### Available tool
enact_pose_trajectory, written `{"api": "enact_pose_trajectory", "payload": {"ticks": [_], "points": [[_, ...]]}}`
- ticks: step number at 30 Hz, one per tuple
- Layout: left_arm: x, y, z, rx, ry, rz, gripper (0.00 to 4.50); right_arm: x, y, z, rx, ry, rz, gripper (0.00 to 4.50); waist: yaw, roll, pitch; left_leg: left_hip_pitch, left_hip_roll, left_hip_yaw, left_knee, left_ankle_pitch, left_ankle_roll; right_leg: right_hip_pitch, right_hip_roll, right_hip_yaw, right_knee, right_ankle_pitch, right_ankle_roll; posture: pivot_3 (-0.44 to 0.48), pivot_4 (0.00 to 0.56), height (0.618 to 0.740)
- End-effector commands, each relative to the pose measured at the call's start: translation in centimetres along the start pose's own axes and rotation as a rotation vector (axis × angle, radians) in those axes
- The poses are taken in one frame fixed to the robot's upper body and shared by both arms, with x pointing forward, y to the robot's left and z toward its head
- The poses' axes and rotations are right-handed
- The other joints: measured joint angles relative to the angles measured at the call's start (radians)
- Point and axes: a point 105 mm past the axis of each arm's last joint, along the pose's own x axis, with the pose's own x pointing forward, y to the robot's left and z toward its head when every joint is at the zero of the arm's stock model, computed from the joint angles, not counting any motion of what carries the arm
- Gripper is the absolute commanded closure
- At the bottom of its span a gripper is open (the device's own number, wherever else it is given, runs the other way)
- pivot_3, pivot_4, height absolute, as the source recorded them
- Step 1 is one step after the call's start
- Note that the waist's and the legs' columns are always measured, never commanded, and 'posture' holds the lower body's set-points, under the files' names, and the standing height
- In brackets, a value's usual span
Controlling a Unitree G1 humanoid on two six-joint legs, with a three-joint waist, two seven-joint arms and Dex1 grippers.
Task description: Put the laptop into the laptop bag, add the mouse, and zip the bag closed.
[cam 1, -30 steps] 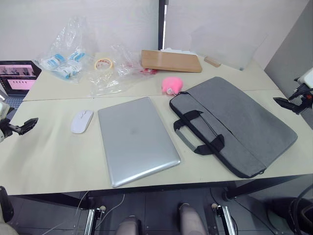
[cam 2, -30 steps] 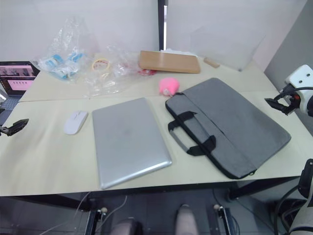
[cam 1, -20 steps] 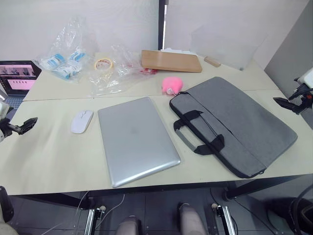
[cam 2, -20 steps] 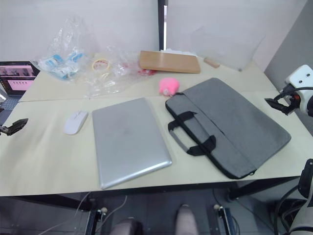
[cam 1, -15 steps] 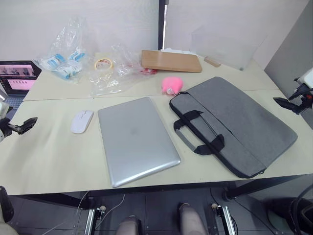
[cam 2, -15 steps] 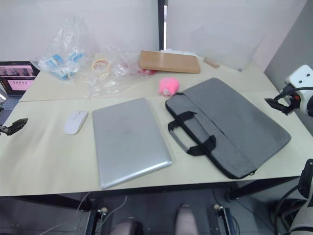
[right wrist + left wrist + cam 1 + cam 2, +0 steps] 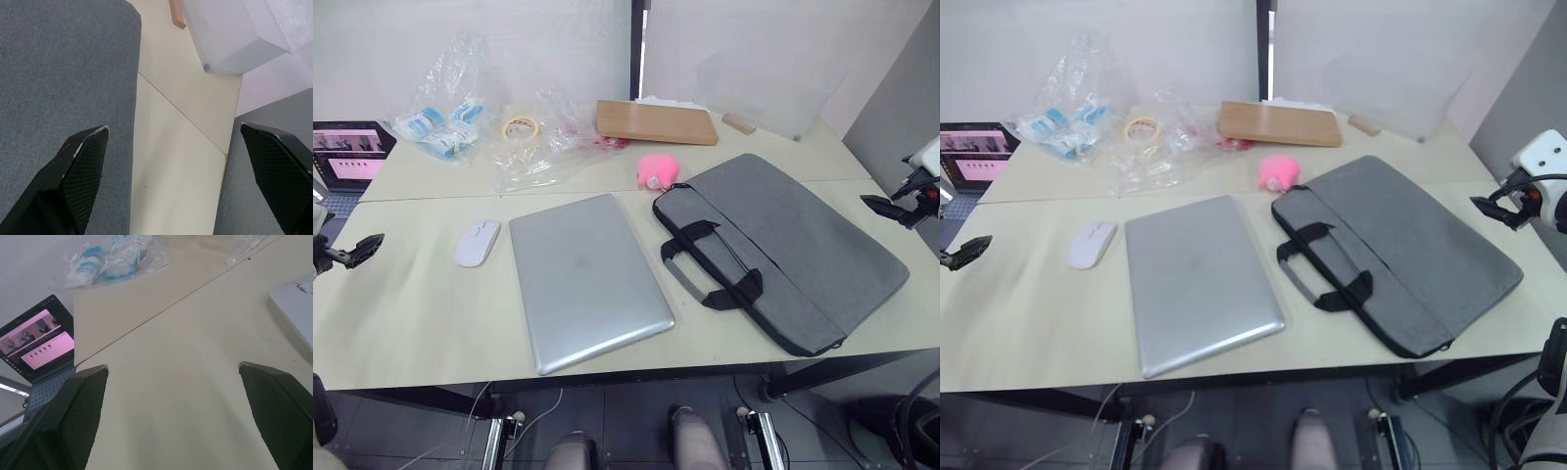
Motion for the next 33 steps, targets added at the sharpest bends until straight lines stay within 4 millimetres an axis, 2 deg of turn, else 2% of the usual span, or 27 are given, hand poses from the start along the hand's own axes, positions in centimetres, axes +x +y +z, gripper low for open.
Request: {"api": "enact_pose_trajectory", "payload": {"ticks": [1, 4, 7, 10, 13, 16, 18, 19, 21, 23, 27, 33], "points": [[-1.0, 1.4, 0.9, 0.017, -0.022, 0.045, 0.02, -0.7, -1.0, 0.4, -0.016, -0.017, -0.036, 0.00, 0.000, 0.000, 0.000, 0.000, 0.000, 0.000, 0.000, 0.000, 0.000, 0.000, 0.000, 0.000, 0.000, 0.000, 0.000, 0.000, 0.150, 0.740], [-1.1, 1.6, 1.2, -0.053, -0.050, 0.044, 0.02, -0.7, -0.9, 0.5, -0.011, -0.024, -0.029, 0.00, 0.000, 0.000, 0.000, 0.000, 0.000, 0.000, 0.000, 0.000, 0.000, 0.000, 0.000, 0.000, 0.000, 0.000, 0.000, 0.000, 0.150, 0.740], [-2.0, 2.2, 1.9, -0.160, -0.090, 0.016, 0.02, -0.1, 0.0, 1.7, -0.019, -0.072, 0.038, 0.00, -0.001, 0.000, 0.000, 0.000, 0.000, 0.000, 0.000, 0.000, 0.000, 0.000, 0.000, 0.000, 0.000, 0.000, 0.000, 0.000, 0.150, 0.740], [-3.4, 1.8, 2.1, -0.298, -0.095, -0.102, 0.02, 1.5, 2.1, 4.4, -0.026, -0.176, 0.163, 0.00, -0.014, 0.000, 0.000, 0.000, 0.000, 0.000, 0.000, 0.000, 0.000, 0.000, 0.000, 0.000, 0.000, 0.000, 0.000, 0.000, 0.150, 0.740], [-4.0, 0.6, 2.6, -0.412, -0.092, -0.217, 0.02, 2.6, 4.6, 6.4, -0.027, -0.237, 0.282, 0.00, -0.027, 0.000, 0.000, 0.000, 0.000, -0.001, 0.000, 0.000, 0.000, 0.000, 0.001, 0.000, 0.001, 0.000, 0.000, 0.000, 0.150, 0.740], [-3.9, -2.5, 2.7, -0.529, -0.029, -0.382, 0.00, 3.8, 7.9, 8.5, -0.041, -0.268, 0.388, 0.81, -0.026, 0.000, 0.000, 0.000, 0.000, -0.002, 0.001, 0.000, 0.000, -0.001, 0.001, 0.000, 0.003, 0.000, 0.000, 0.000, 0.150, 0.740], [-3.7, -5.4, 2.7, -0.743, 0.078, -0.508, 0.00, 4.7, 11.1, 10.3, -0.024, -0.278, 0.461, 1.50, -0.021, 0.000, 0.000, -0.001, 0.000, -0.002, 0.002, 0.000, 0.000, -0.002, 0.001, 0.000, 0.004, 0.000, 0.000, 0.000, 0.150, 0.740], [-3.7, -7.2, 2.6, -0.757, 0.165, -0.572, 0.00, 5.0, 13.3, 11.6, -0.032, -0.305, 0.519, 1.90, -0.020, 0.000, 0.000, -0.001, 0.000, -0.003, 0.003, 0.000, 0.000, -0.002, 0.001, 0.000, 0.005, 0.000, 0.000, 0.000, 0.150, 0.740], [-3.4, -10.0, 3.3, -0.902, 0.282, -0.652, 0.00, 5.5, 17.1, 13.9, -0.050, -0.345, 0.593, 2.52, -0.017, 0.000, 0.000, -0.001, 0.000, -0.003, 0.004, 0.000, 0.000, -0.002, 0.001, 0.000, 0.008, -0.001, 0.001, 0.000, 0.150, 0.740], [-3.3, -11.4, 4.0, -0.965, 0.332, -0.695, 0.00, 5.4, 19.0, 14.9, -0.065, -0.347, 0.625, 3.22, -0.011, 0.000, 0.000, -0.001, 0.000, -0.005, 0.006, 0.000, 0.000, -0.003, 0.001, 0.000, 0.010, -0.001, 0.001, 0.000, 0.150, 0.740], [-2.5, -13.3, 4.3, -1.126, 0.387, -0.731, 0.00, 5.9, 21.3, 15.1, -0.124, -0.303, 0.654, 4.47, 0.005, 0.000, 0.000, -0.001, -0.001, -0.005, 0.007, 0.000, 0.000, -0.003, 0.001, 0.000, 0.012, -0.001, 0.000, 0.000, 0.150, 0.740], [-0.8, -15.7, 3.6, -1.244, 0.498, -0.756, 0.00, 7.9, 24.4, 15.7, -0.163, -0.286, 0.667, 4.47, 0.000, -0.001, 0.000, 0.001, -0.001, -0.005, 0.007, 0.000, 0.000, -0.002, 0.001, -0.001, 0.011, -0.001, -0.001, 0.000, 0.150, 0.740]]}}
